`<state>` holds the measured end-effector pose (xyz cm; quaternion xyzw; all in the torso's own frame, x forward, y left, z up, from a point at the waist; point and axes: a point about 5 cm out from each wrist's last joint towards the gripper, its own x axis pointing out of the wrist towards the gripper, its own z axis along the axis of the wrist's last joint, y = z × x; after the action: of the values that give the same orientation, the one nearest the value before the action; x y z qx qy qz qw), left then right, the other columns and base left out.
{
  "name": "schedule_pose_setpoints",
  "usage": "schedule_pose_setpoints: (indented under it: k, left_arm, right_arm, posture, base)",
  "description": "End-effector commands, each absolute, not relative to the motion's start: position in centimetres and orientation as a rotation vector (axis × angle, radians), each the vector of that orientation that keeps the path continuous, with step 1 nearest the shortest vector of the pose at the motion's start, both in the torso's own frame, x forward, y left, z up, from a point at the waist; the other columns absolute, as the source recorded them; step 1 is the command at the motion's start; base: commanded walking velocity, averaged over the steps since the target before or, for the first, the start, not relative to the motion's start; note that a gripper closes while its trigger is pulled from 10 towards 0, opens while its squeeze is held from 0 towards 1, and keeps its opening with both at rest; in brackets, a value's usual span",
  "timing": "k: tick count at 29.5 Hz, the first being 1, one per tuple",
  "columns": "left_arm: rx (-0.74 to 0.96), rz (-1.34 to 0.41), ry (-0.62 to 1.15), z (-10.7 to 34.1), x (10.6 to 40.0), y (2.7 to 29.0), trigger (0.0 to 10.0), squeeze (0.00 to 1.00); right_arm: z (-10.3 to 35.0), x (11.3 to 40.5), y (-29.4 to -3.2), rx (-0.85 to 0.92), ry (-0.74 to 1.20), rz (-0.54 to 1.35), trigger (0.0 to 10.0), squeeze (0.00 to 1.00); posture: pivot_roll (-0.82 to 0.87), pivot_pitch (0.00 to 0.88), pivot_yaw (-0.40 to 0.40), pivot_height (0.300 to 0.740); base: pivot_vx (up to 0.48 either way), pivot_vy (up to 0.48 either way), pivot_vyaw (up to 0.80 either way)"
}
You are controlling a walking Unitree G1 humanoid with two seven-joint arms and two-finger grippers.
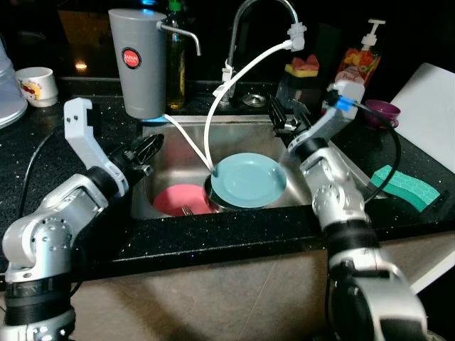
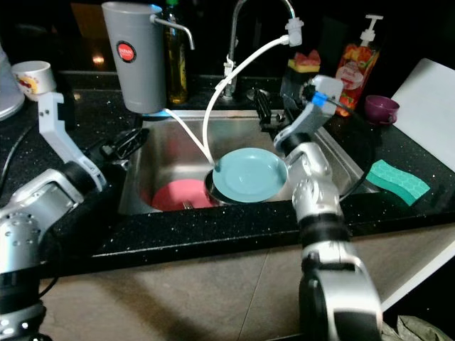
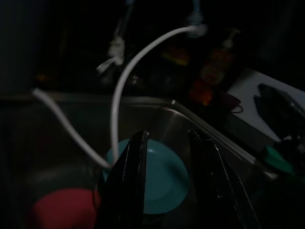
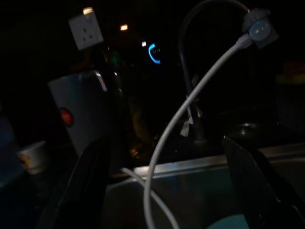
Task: Kitchen organization
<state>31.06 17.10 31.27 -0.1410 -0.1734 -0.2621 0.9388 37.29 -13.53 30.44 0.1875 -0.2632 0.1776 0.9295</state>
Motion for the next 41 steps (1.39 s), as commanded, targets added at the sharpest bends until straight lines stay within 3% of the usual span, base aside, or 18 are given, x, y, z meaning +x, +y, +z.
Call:
schedule_pose_setpoints:
  k: [1,5,10,18,30,41]
  left_arm:
    - [-0.253,-0.545,-0.376,31.4,30.7,16.4,10.0,0.0]
    - [-0.085,-0.604,-0.399,31.2,29.1,12.4,10.0,0.0]
    - [-0.093,-0.574,-0.396,30.6,28.8,10.4,10.0,0.0]
    - [-0.08,-0.518,-0.407,30.2,28.9,10.0,10.0,0.0]
    - [0.148,-0.427,-0.464,28.2,27.9,9.2,10.0,0.0]
    - [0.099,-0.269,-0.479,28.1,28.8,10.3,10.0,0.0]
  right_arm:
    - [31.8,36.6,-13.7,0.387,-0.595,0.357,10.0,0.0]
    - [30.6,34.1,-13.8,0.35,-0.635,0.191,10.0,0.0]
    - [29.2,32.8,-13.9,0.353,-0.587,0.108,10.0,0.0]
    - [28.9,31.5,-13.2,0.321,-0.59,0.083,10.0,0.0]
    - [28.1,29.5,-11.2,0.182,-0.58,0.159,10.0,0.0]
    - [27.6,28.9,-9.1,0.086,-0.565,0.277,10.0,0.0]
  posture:
    - [0.19,0.109,-0.075,0.74]
    - [0.18,0.094,-0.056,0.74]
    - [0.17,0.083,-0.037,0.74]
    - [0.15,0.072,-0.009,0.74]
    - [0.12,0.046,0.004,0.74]
    - [0.11,0.029,-0.034,0.74]
  base:
    - [0.0,0.0,0.0]
    - [0.0,0.0,0.0]
    - [0.0,0.0,0.0]
    - [0.0,0.0,0.0]
    - [0.0,0.0,0.0]
    - [0.0,0.0,0.0]
